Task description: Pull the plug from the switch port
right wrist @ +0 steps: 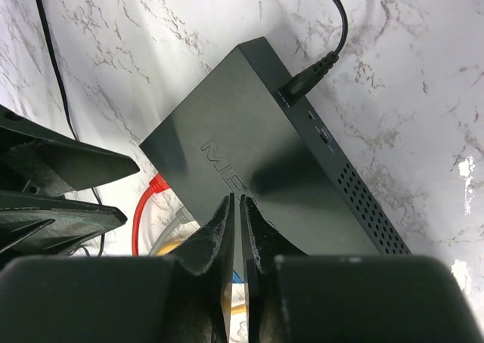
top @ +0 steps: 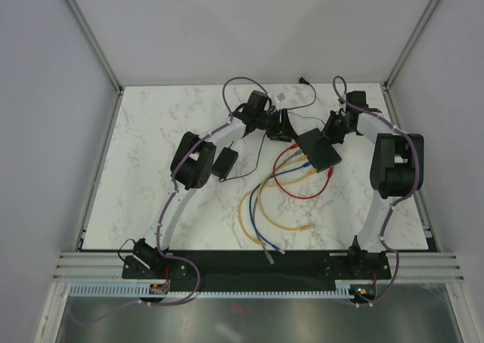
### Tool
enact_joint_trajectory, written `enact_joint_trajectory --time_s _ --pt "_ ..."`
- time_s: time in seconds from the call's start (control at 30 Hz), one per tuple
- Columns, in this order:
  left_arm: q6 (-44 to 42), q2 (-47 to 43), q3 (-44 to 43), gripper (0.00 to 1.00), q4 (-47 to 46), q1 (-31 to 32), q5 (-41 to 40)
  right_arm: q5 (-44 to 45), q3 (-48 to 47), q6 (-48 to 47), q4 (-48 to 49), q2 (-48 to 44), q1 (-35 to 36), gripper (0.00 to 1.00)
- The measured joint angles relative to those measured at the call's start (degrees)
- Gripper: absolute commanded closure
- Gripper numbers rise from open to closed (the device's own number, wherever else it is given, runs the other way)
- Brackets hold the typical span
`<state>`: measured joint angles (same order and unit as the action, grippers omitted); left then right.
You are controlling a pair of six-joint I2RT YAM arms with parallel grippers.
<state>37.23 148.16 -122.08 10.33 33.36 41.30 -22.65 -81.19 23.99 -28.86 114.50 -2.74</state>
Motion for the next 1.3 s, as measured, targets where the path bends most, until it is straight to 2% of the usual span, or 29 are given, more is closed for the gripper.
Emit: enact_joint_trajectory --time_s 0.67,0.97,1.3 --pt "0.6 2.5 0.0 0.53 -1.2 1.0 0.5 0.0 0.2 0.2 1.4 0.9 0.0 0.88" --pt "4.0 3.2 -0.3 0.58 -2.1 1.0 -0.3 -0.6 0.8 0.2 2.2 0.9 0.0 0.9" --pt "10.4 4.4 -1.0 0.72 -1.8 0.8 -1.4 -1.3 1.3 0.3 2.9 0.9 0.0 0.91"
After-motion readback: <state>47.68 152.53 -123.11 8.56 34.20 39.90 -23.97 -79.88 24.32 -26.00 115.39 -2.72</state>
